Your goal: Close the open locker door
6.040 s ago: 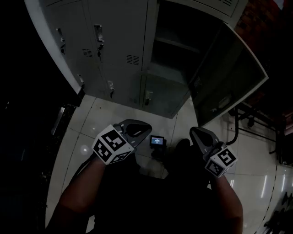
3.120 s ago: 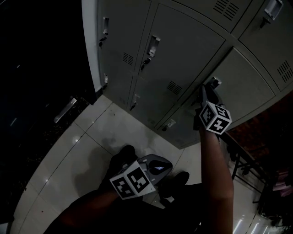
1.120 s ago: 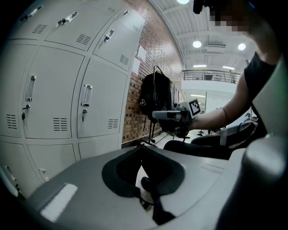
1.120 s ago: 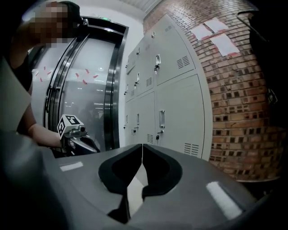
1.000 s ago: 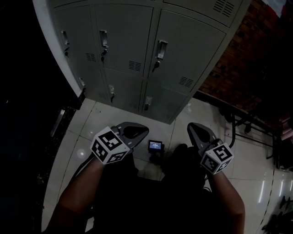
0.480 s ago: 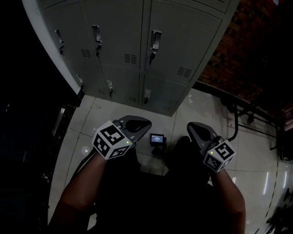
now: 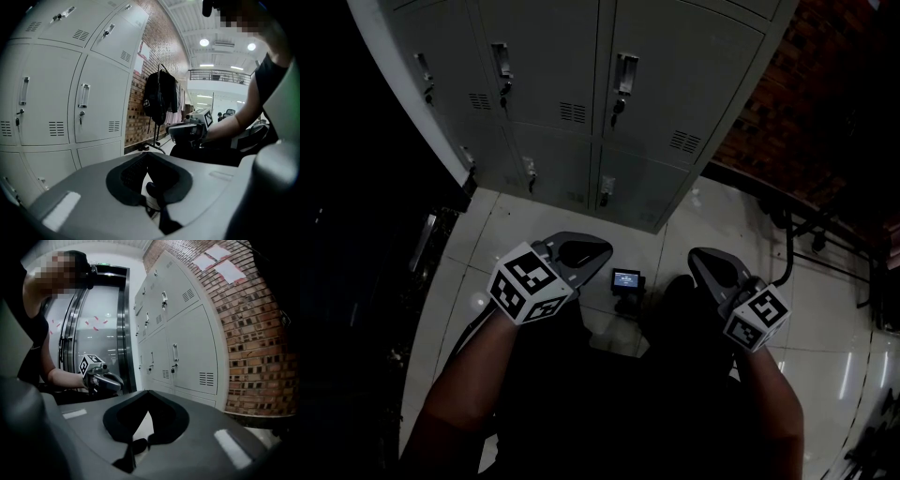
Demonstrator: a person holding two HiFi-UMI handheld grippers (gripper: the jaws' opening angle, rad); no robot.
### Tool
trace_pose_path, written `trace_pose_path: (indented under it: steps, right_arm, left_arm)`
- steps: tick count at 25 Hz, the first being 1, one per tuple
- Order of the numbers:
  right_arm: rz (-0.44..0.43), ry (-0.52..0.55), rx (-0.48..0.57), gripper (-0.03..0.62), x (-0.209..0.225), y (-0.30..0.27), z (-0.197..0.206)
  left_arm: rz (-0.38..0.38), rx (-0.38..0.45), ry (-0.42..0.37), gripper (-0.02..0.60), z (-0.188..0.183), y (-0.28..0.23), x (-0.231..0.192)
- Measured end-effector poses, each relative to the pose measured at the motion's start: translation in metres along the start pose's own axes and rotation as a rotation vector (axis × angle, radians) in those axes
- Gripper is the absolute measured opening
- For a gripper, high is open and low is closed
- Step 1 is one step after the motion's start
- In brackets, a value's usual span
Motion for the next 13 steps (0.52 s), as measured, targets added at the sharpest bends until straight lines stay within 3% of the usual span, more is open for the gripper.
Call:
trace_pose_path:
  steps: [13]
  right_arm:
    - [-0.01,0.008,-0.006,0.002,-0.0034,-0.0025,0.0015]
  left_arm:
    - [-0.007,-0.013,-0.006,0.012,0.003,0.0002,-0.001]
Point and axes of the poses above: the fingertips, and each gripper's own axes: y backward along the fingers, x to its right, z out of its underside, the point moved 1 cm from there along y, backward along the fingers, and after that the axes turned 5 degrees about -x, right-handed, at the moved point
